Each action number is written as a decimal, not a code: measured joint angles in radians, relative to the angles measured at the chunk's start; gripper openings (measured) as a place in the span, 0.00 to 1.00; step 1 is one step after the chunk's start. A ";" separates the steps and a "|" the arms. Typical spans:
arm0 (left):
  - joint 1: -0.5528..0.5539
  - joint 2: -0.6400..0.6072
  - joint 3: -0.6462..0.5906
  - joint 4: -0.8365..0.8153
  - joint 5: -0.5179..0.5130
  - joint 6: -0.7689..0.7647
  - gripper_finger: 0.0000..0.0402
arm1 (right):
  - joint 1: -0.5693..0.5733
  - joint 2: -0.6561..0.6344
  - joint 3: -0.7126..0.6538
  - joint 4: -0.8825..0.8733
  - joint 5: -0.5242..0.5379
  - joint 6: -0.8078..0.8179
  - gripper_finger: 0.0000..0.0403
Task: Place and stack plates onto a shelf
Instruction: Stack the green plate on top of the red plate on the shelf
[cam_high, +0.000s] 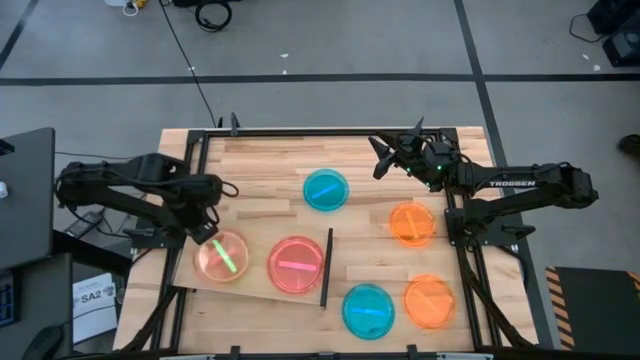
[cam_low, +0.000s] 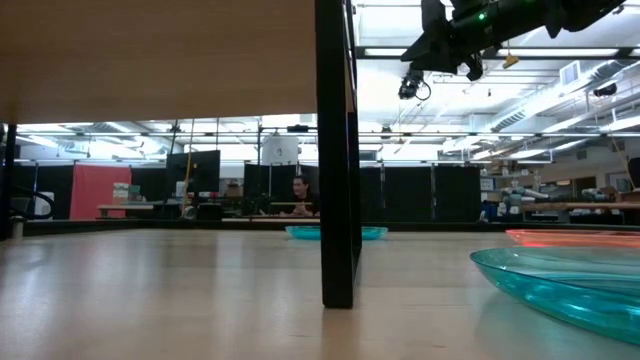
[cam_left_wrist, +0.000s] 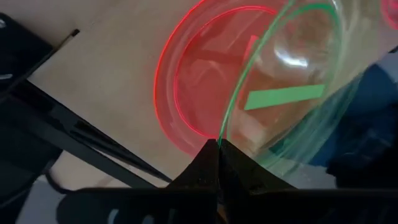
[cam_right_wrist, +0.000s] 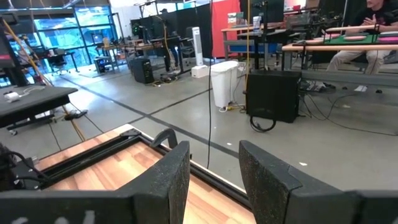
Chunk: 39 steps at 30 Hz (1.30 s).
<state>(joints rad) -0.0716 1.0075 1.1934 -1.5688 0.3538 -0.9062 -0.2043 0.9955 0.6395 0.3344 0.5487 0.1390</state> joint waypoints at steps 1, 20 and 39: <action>-0.008 0.010 0.000 -0.001 -0.008 0.000 0.02 | 0.000 0.000 0.000 0.000 0.000 0.000 0.36; -0.040 0.075 0.000 -0.002 -0.073 0.006 0.02 | 0.000 0.000 0.000 0.000 -0.003 0.000 0.36; -0.039 0.070 0.000 -0.002 -0.111 0.066 0.02 | 0.000 0.000 0.000 0.000 -0.030 0.000 0.36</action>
<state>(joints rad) -0.1108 1.0779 1.1934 -1.5711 0.2432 -0.8402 -0.2043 0.9955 0.6395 0.3344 0.5190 0.1390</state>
